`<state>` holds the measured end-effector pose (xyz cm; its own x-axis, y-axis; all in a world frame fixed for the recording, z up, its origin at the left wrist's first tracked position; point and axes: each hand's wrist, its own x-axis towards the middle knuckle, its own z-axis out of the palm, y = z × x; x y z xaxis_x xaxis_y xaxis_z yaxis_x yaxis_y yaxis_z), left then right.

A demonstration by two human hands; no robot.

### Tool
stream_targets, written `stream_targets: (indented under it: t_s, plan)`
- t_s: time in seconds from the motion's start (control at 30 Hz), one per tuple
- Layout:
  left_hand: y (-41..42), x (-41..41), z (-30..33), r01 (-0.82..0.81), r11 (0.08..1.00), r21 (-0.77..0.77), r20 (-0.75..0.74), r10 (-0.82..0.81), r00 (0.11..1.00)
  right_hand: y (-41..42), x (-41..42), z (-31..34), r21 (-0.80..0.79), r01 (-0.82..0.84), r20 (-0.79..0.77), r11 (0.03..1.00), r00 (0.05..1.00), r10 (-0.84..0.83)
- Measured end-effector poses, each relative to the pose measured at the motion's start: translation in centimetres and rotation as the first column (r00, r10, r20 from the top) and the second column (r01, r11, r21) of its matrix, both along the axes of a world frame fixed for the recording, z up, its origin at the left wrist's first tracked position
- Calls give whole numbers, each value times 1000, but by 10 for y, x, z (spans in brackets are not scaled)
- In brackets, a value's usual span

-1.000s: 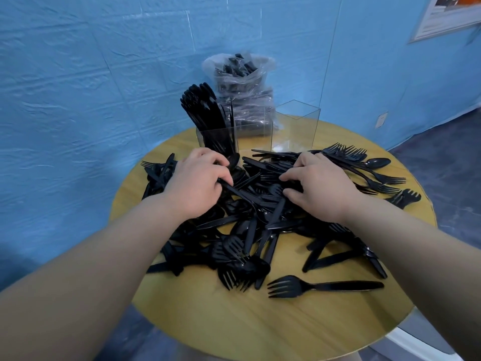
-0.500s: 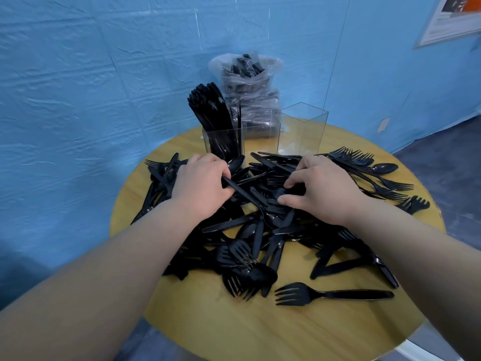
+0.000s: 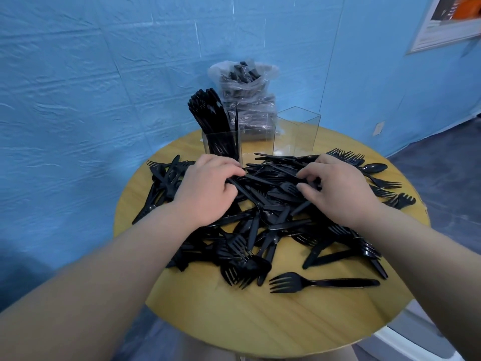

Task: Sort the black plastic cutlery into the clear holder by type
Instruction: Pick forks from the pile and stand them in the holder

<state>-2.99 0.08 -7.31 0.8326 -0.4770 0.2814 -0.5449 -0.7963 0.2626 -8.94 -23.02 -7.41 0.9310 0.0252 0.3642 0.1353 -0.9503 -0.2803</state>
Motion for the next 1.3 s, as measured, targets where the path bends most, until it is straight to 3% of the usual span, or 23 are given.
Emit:
stream_targets:
  t_s: [0.1,0.23,0.63,0.9,1.1,1.2,1.3]
  plan:
    - [-7,-12,-3,54,992,118,10,-56,998,-9,-19,1,32,33,7,999,999,-33]
    - [-9,-21,-3,8,970,244,24,-15,1000,-24,-44,-1,11,81,-3,997,997,-81]
    - [17,-26,-4,-150,972,181,57,142,988,-5,-56,-3,-96,-43,-85,994,996,34]
    - [9,-6,-13,-65,978,197,-5,67,998,12,-22,-3,-189,-85,-228,978,973,40]
    - [32,15,-3,-152,983,105,100,142,985,12,0,-4,-183,-61,-163,981,986,31]
    - [46,20,3,-264,962,73,77,259,963,17,11,-4,-147,-35,-90,989,996,22]
    - [48,15,0,-274,958,88,16,273,962,25,21,-4,-100,-5,-43,995,999,1]
